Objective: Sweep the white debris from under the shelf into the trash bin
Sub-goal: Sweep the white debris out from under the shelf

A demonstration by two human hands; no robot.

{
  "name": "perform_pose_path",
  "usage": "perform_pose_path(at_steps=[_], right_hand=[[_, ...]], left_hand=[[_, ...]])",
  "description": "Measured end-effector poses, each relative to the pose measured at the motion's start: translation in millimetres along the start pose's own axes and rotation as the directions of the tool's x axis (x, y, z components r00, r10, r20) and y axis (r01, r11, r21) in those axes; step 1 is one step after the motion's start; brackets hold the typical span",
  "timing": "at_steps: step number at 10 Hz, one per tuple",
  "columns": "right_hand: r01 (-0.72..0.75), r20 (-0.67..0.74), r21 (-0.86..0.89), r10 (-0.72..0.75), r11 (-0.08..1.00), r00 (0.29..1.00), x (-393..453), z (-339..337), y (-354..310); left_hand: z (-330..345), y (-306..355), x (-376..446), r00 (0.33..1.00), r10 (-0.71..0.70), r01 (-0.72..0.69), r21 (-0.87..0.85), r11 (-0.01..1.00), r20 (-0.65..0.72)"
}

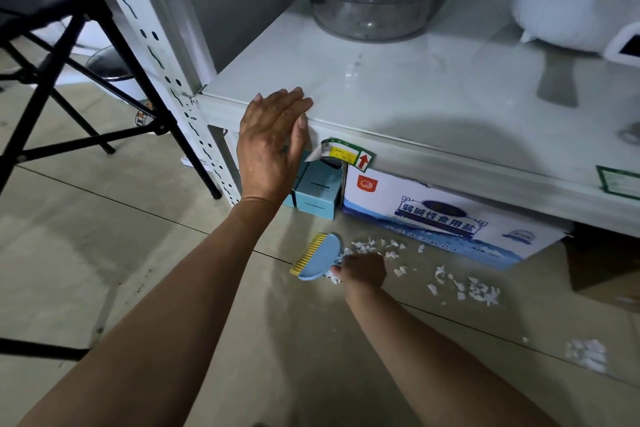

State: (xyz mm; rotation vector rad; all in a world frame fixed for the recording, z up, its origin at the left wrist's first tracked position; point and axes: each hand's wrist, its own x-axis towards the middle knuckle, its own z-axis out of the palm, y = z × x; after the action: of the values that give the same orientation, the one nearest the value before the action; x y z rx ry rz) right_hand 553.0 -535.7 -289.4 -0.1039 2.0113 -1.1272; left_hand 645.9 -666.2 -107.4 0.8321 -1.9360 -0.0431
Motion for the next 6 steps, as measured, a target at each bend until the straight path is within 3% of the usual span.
perform_pose_path(at_steps=[1, 3, 4, 5, 6], right_hand=[[0.039, -0.063, -0.201, -0.053, 0.979, 0.997, 18, 0, 8], [-0.042, -0.116, -0.086, 0.032, 0.995, 0.993, 26, -69, 8], [-0.065, -0.133, -0.204, 0.038, 0.977, 0.99, 28, -110, 11], [-0.153, -0.178, -0.114, 0.132, 0.982, 0.975, 18, -146, 13], [-0.13, -0.202, -0.128, 0.103, 0.983, 0.974, 16, -164, 20]], left_hand=[[-1, 1, -1, 1.0, 0.002, -0.002, 0.002, 1.0, 0.009], [1, 2, -2, 1.0, -0.01, 0.01, -0.009, 1.0, -0.021], [1, 4, -1, 1.0, -0.015, 0.015, -0.011, 1.0, -0.014], [0, 6, -1, 1.0, -0.026, 0.025, -0.007, 1.0, -0.005], [-2, 4, -2, 0.999, -0.044, 0.044, -0.019, 0.999, 0.02]])
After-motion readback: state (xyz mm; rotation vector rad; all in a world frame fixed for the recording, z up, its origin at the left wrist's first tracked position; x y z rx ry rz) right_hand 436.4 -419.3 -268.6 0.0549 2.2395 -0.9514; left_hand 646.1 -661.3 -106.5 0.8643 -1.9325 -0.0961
